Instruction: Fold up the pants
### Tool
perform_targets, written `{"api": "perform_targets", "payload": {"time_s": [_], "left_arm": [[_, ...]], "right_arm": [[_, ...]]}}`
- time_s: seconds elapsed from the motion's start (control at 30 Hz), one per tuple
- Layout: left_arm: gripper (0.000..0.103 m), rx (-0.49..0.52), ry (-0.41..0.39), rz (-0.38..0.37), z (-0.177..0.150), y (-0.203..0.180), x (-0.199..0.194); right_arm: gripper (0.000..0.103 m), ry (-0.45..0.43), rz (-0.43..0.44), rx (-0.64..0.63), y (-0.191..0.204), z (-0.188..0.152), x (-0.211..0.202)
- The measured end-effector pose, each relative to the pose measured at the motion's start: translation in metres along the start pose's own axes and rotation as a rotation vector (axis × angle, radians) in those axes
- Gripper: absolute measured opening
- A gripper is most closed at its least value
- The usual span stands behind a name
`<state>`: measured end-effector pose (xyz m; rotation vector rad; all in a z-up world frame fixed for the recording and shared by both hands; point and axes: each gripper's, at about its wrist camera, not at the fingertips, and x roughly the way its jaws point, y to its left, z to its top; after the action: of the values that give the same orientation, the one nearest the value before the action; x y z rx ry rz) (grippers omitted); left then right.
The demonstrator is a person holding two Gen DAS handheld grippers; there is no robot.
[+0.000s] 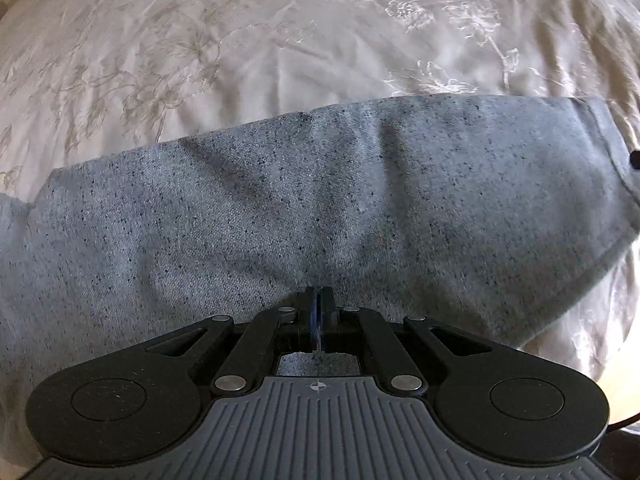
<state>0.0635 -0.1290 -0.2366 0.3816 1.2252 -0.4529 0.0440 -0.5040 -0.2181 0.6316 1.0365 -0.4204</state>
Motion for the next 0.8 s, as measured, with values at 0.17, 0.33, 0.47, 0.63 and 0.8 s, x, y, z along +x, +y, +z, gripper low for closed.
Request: {"api": "perform_targets", "payload": {"time_s": [0.17,0.33,0.47,0.63,0.8], "left_arm": [[0.003,-0.010,0.011,0.016,-0.001,0.000,0.003],[0.003,-0.022,0.021,0.033,0.003,-0.002,0.003],[0.003,-0.020,0.025,0.041,0.010,-0.002,0.000],[0.003,-0.016,0.028,0.062,0.019,-0.003,-0.006],[0.003,0.004,-0.050,0.043,0.029,-0.014,-0.020]], "right_arm": [[0.067,0.087,0.077,0.036,-0.014,0.006,0.023],[0.042,0.112,0.182,0.090,-0.026,0.015,0.030],[0.011,0.132,0.282,0.029,-0.020,0.025,0.024],[0.007,0.064,0.278,-0.124,0.010,0.034,-0.004],[0.006,0.091,0.151,-0.106,-0.018,0.030,-0.006]]}}
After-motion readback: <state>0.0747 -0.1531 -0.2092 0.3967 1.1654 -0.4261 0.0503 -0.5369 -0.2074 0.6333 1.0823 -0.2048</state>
